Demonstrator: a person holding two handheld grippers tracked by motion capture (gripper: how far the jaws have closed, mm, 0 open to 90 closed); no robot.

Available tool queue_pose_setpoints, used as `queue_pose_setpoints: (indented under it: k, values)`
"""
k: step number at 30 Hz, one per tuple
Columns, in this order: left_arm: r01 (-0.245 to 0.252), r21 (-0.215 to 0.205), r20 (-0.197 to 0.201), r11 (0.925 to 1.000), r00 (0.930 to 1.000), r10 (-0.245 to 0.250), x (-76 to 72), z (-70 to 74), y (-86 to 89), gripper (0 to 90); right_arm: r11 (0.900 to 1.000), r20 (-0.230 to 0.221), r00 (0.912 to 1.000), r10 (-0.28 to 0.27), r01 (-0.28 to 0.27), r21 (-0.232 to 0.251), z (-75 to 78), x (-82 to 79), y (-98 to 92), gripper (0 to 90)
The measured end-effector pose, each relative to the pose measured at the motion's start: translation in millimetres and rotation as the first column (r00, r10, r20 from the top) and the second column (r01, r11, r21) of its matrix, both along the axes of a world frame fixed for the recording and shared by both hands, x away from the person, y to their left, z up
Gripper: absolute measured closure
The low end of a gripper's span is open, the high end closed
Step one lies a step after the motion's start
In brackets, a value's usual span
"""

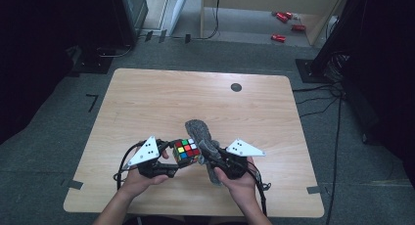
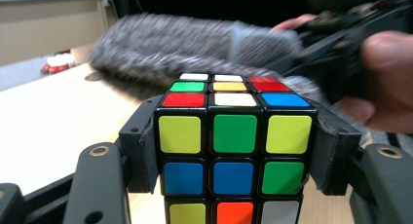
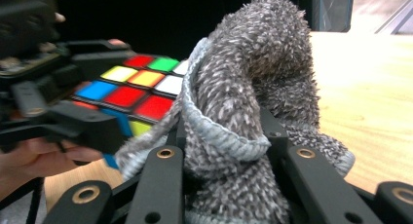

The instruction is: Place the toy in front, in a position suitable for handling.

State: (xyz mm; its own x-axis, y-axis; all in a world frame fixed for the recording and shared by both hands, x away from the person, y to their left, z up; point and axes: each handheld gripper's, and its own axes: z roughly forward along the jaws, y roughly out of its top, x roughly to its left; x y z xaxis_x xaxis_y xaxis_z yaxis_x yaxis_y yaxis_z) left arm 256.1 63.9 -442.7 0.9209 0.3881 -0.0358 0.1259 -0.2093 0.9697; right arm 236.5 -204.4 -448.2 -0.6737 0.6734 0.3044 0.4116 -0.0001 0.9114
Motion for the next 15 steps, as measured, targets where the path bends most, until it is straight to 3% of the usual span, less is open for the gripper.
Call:
queue_pose_setpoints:
  k: [3,6,9,12,15]
  values:
    - [-0.018,-0.023,0.007,0.9996,0.9998,0.018,0.6,3.5,3.9,34.9,1.0,-0.025,0.9996,0.015,-0.015,-0.016,-7.8,1.3,4.4,71.1]
    - [-0.052,-0.024,-0.014,0.9984,0.9986,0.052,6.2,1.1,10.9,34.9,0.999,-0.018,0.9995,0.025,-0.025,-0.047,-8.1,-0.7,9.8,71.1]
    - [-0.037,-0.014,-0.029,0.9992,0.9989,0.036,7.6,-1.4,10.7,35.0,0.999,0.002,0.9997,0.024,-0.024,-0.049,-1.8,-2.7,9.1,71.0]
    - [-0.013,-0.005,-0.023,0.9999,0.9997,0.013,4.3,-2.3,4.1,35.0,1.0,0.017,0.9999,0.003,-0.002,-0.025,2.3,-2.8,4.0,71.1]
    - [-0.011,-0.005,-0.016,0.9999,0.9998,0.011,3.0,-1.1,2.9,35.0,1.0,0.0,1.0,0.002,-0.002,0.001,-2.1,-0.2,1.7,71.2]
